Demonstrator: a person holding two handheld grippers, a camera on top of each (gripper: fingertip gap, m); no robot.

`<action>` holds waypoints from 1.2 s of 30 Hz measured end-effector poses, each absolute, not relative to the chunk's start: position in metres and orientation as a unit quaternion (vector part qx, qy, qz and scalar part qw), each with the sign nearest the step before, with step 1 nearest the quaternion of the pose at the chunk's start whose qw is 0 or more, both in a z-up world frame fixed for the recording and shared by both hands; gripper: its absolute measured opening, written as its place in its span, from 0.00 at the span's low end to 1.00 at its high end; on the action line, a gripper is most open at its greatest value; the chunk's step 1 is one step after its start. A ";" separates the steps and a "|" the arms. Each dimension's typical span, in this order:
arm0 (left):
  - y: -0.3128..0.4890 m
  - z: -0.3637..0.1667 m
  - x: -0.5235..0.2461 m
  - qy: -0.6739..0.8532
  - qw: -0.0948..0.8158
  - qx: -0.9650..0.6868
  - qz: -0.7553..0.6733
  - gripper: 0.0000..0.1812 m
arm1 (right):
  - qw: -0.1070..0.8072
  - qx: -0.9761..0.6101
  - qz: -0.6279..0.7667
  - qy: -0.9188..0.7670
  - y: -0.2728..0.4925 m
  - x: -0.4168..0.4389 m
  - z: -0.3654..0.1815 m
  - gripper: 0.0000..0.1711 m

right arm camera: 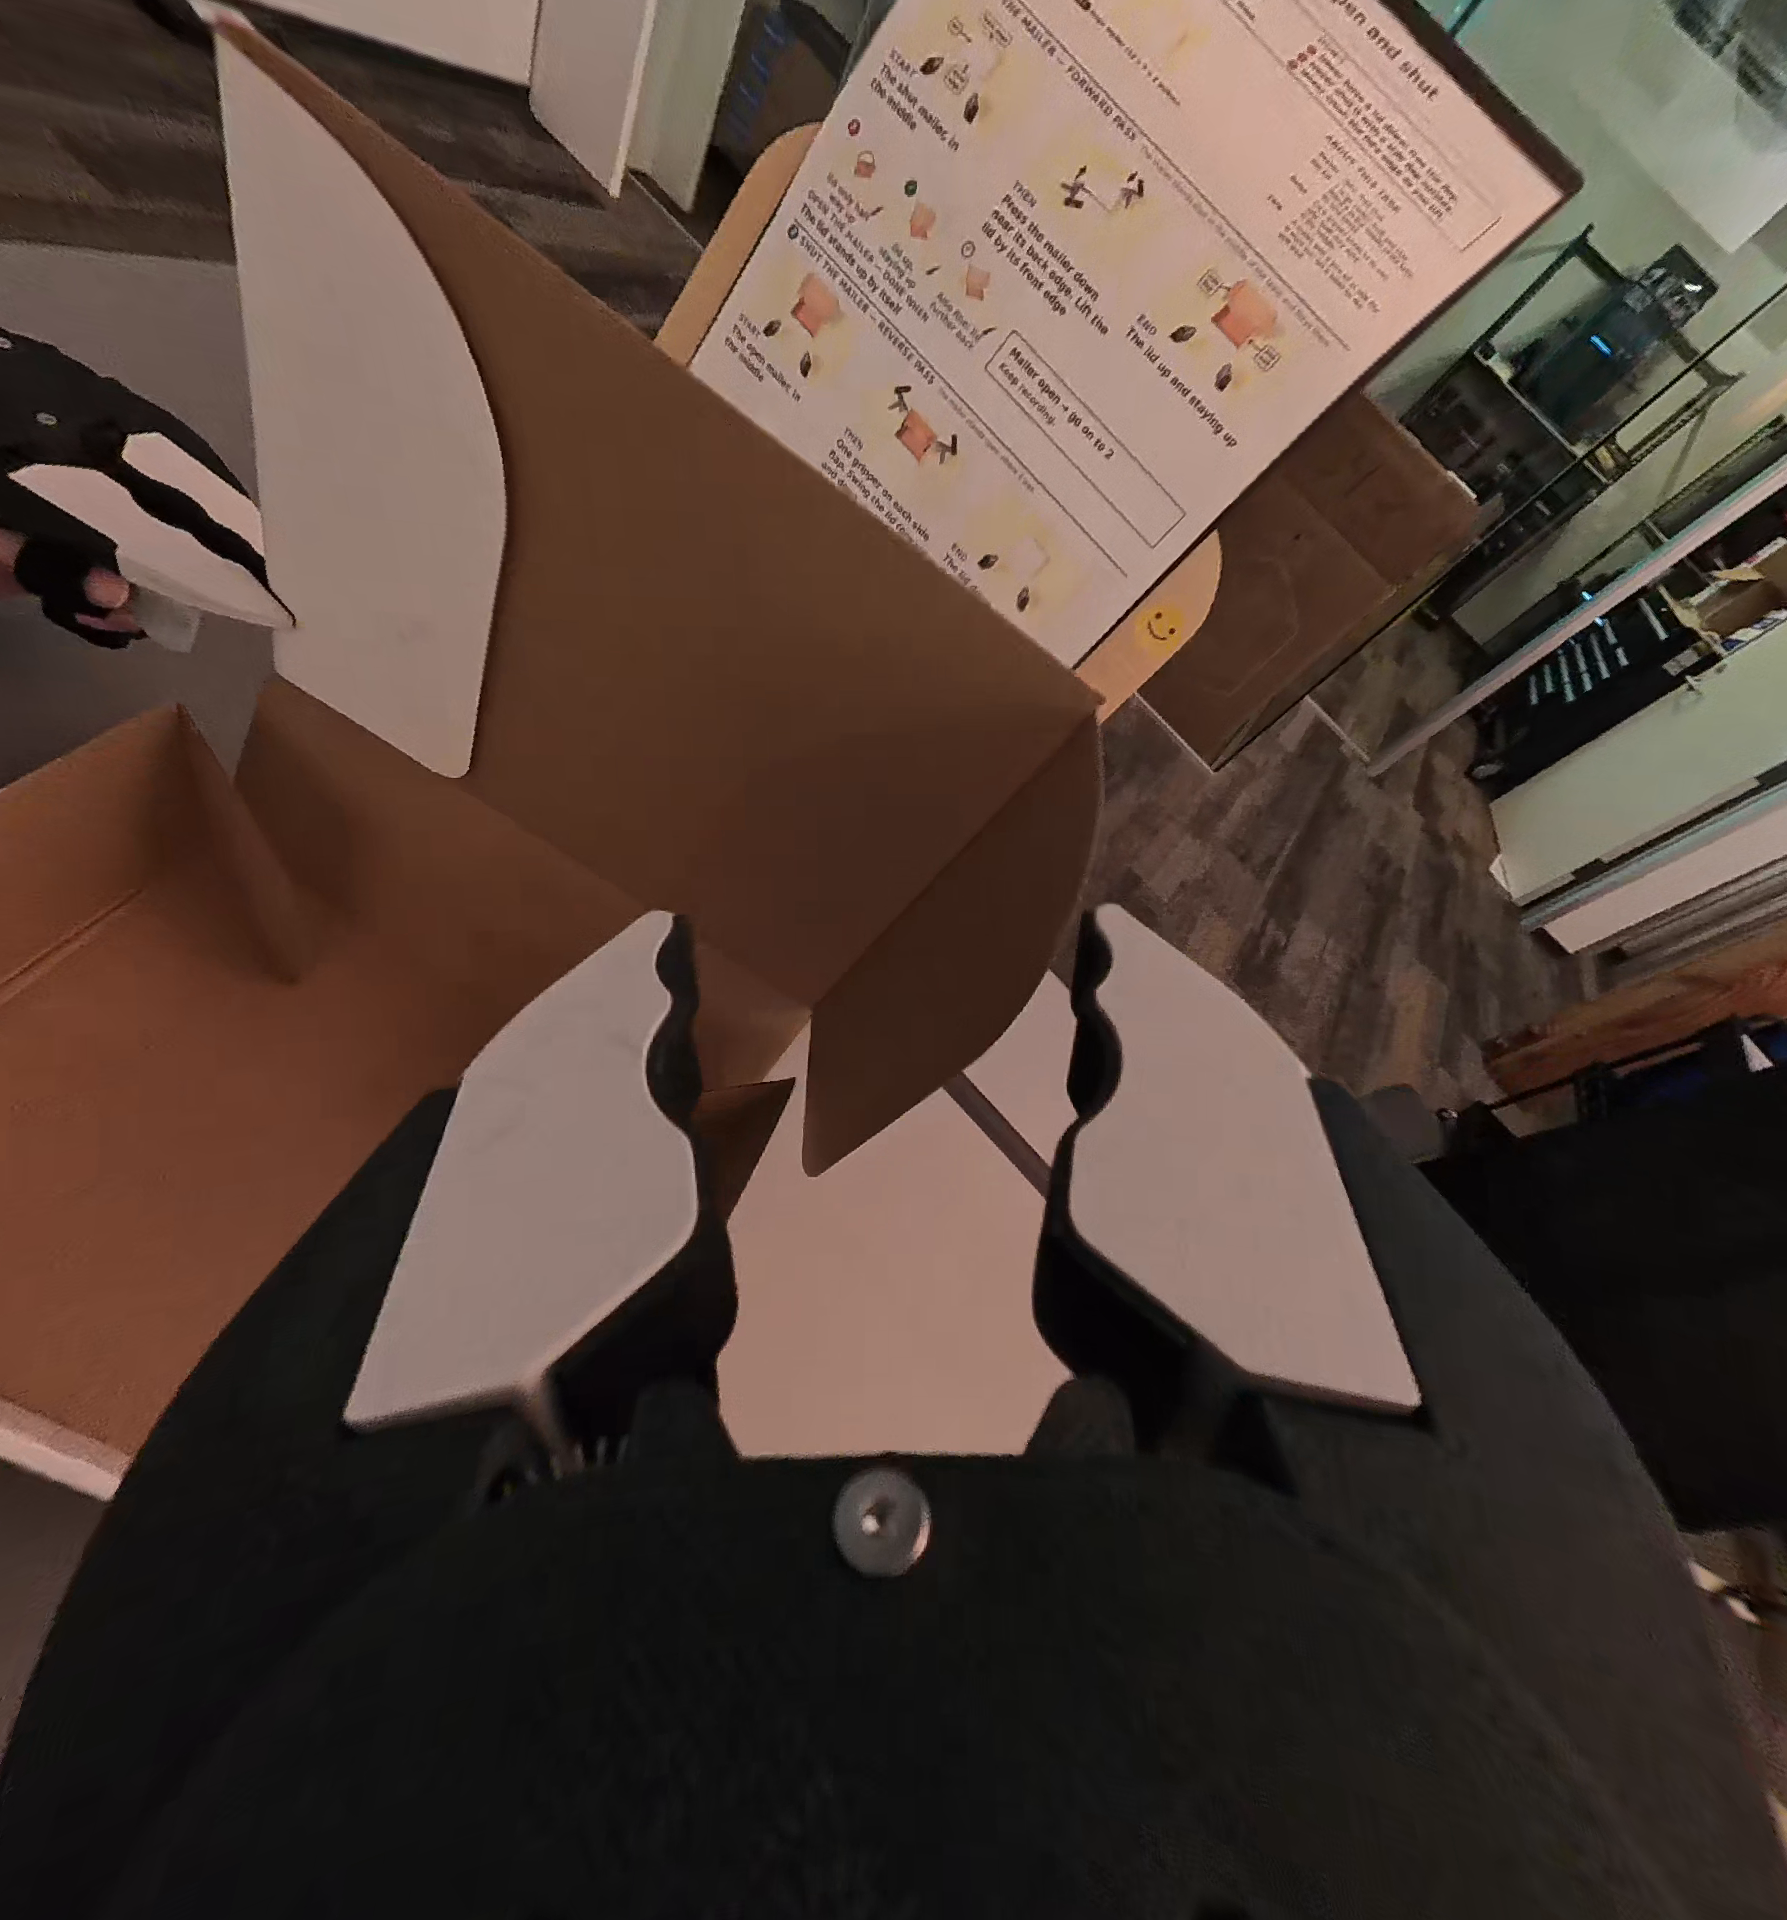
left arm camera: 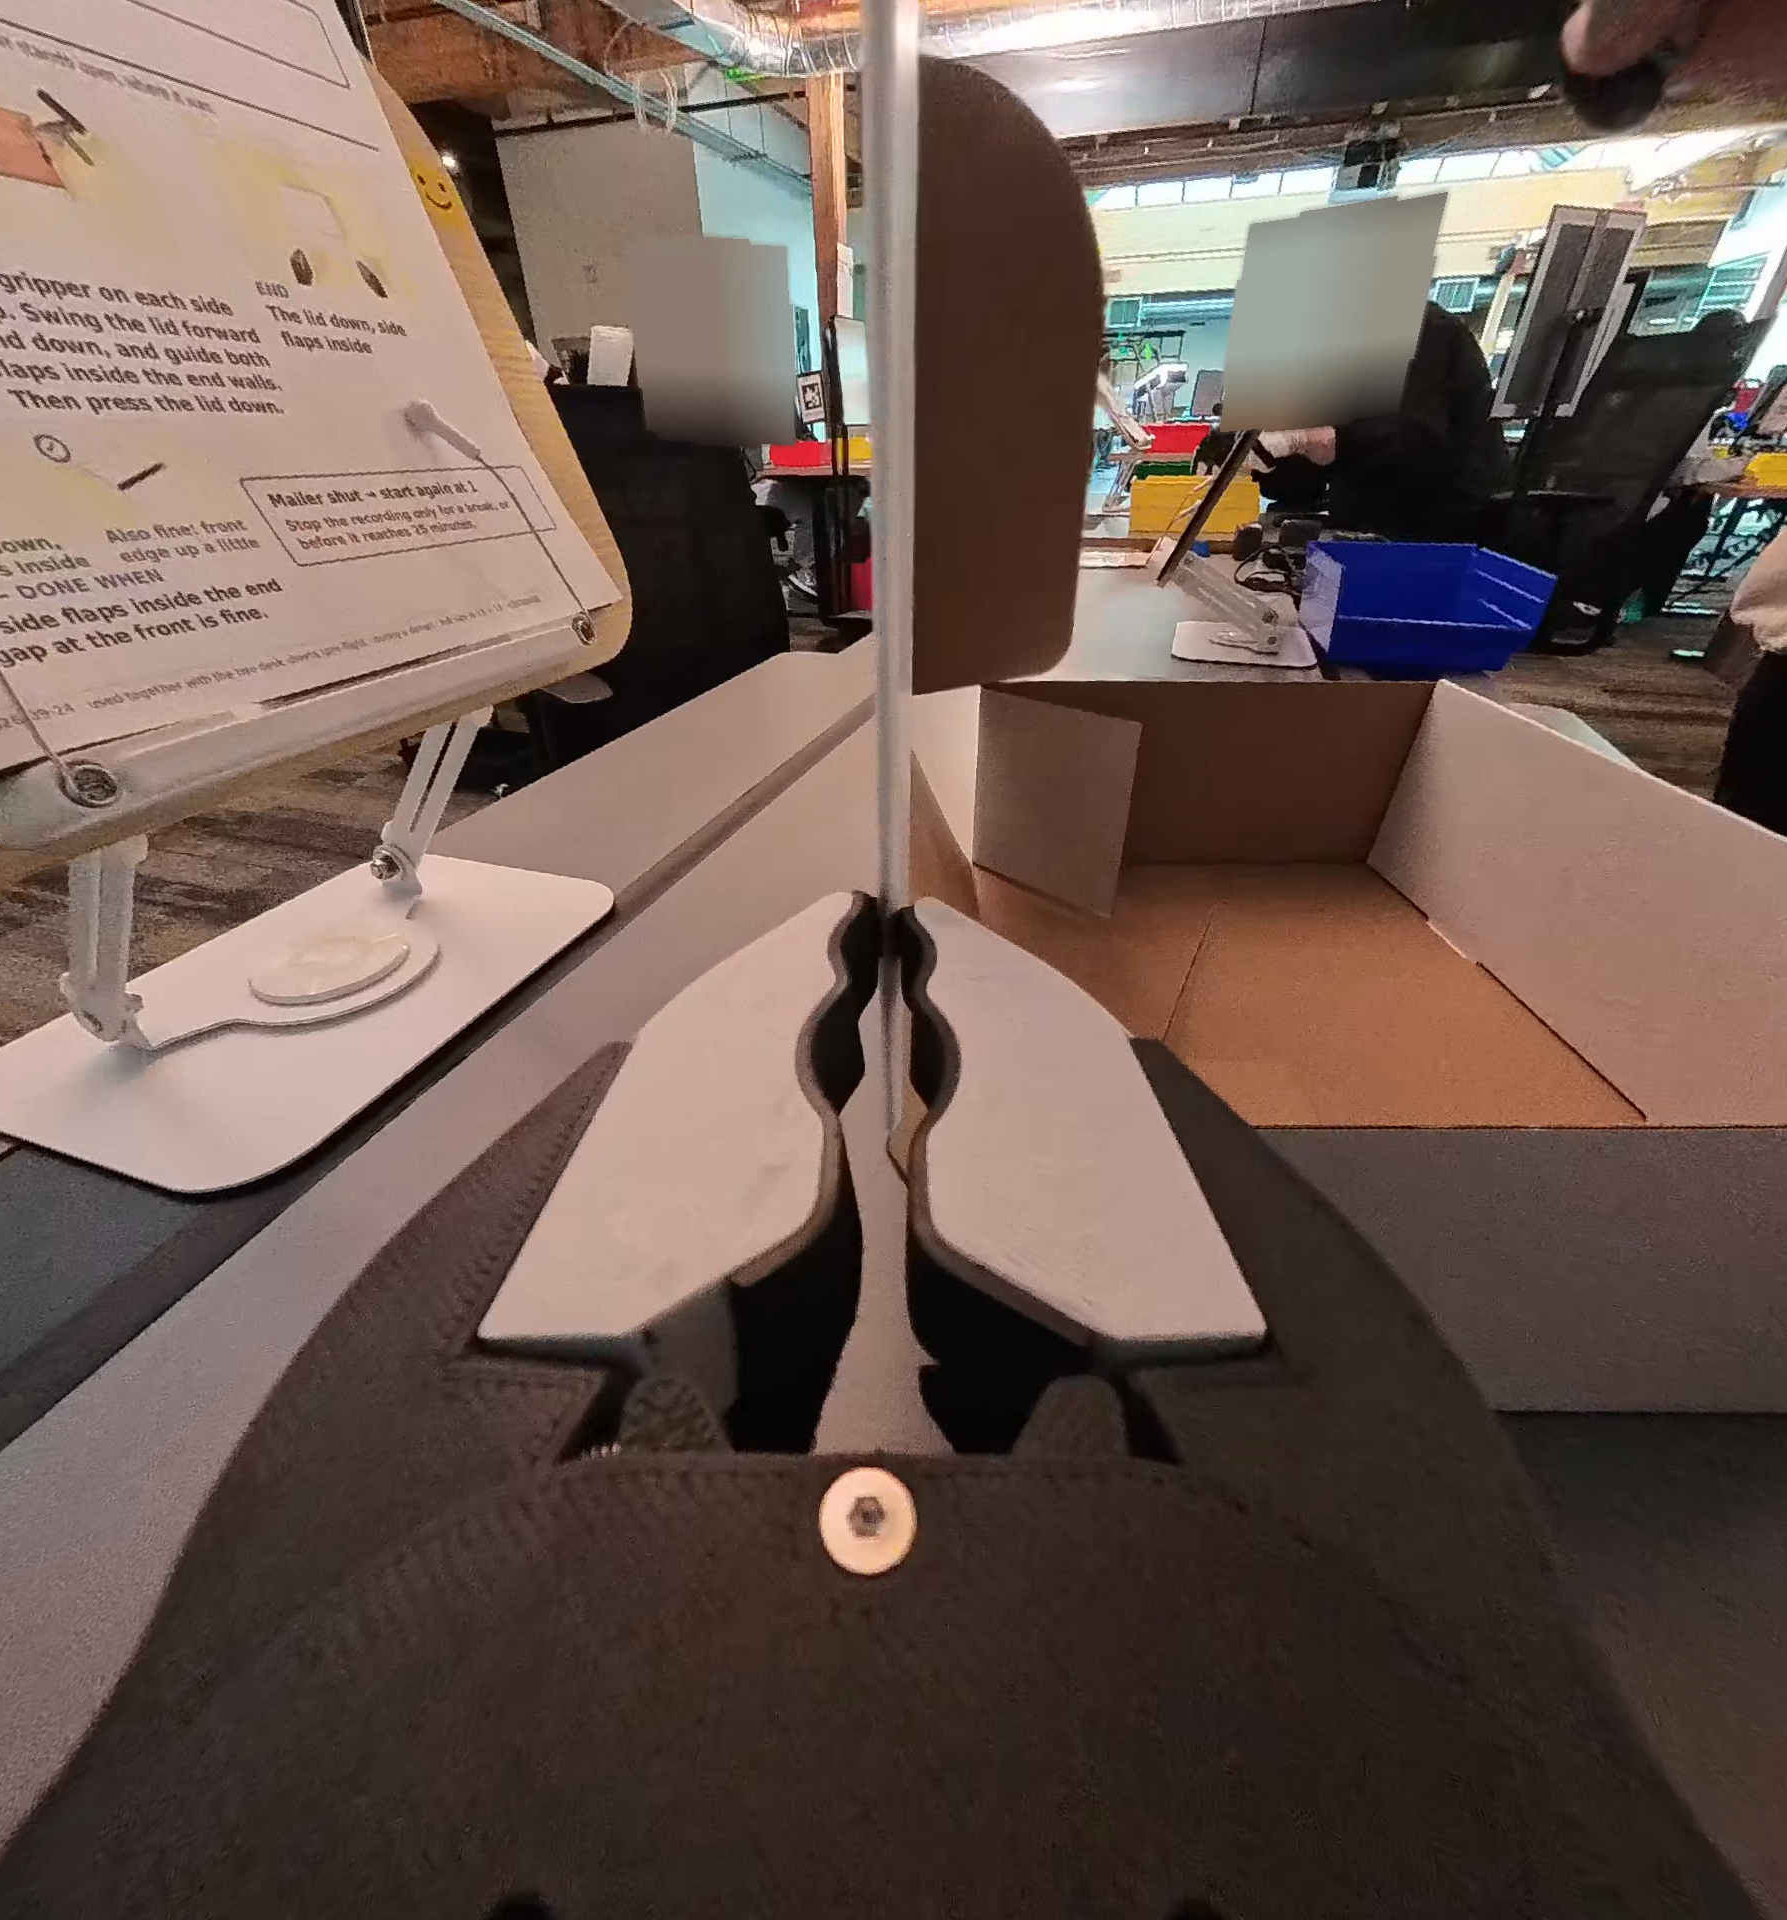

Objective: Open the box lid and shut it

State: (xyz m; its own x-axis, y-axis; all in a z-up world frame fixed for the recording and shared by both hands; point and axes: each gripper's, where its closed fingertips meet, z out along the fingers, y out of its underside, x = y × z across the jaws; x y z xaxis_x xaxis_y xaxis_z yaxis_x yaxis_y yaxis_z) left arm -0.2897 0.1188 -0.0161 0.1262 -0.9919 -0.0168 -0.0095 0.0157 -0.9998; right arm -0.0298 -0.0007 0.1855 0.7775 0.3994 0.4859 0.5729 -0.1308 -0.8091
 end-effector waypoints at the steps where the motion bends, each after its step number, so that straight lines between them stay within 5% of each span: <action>1: 0.119 -0.016 -0.290 0.474 0.534 -0.527 -0.461 0.02 | 0.577 -0.747 -0.068 -0.324 0.001 -0.028 0.181 0.41; 14: 0.132 -0.015 -0.289 0.499 0.539 -0.508 -0.449 0.02 | 0.660 -0.723 0.040 -0.202 0.090 0.043 0.080 0.45; 19: 0.144 -0.010 -0.290 0.487 0.540 -0.510 -0.459 0.02 | 0.622 -0.734 0.163 -0.219 0.117 0.017 0.056 0.42; 21: 0.146 -0.008 -0.287 0.487 0.547 -0.511 -0.450 0.02 | 0.597 -0.746 0.180 -0.234 0.125 0.007 0.048 0.30; 23: 0.151 -0.008 -0.289 0.481 0.553 -0.533 -0.424 0.03 | 0.586 -0.763 0.158 -0.221 0.134 0.013 0.042 0.01; 24: 0.157 -0.005 -0.292 0.466 0.558 -0.553 -0.407 0.04 | 0.593 -0.764 0.150 -0.207 0.138 0.016 0.043 0.01; 31: 0.161 0.087 -0.313 0.312 0.652 -0.651 -0.232 0.65 | 0.590 -0.792 0.086 -0.131 0.142 0.035 0.051 0.01; 36: 0.129 0.112 -0.256 0.251 0.701 -0.662 -0.093 0.74 | 0.600 -0.791 0.050 -0.109 0.132 0.037 0.063 0.01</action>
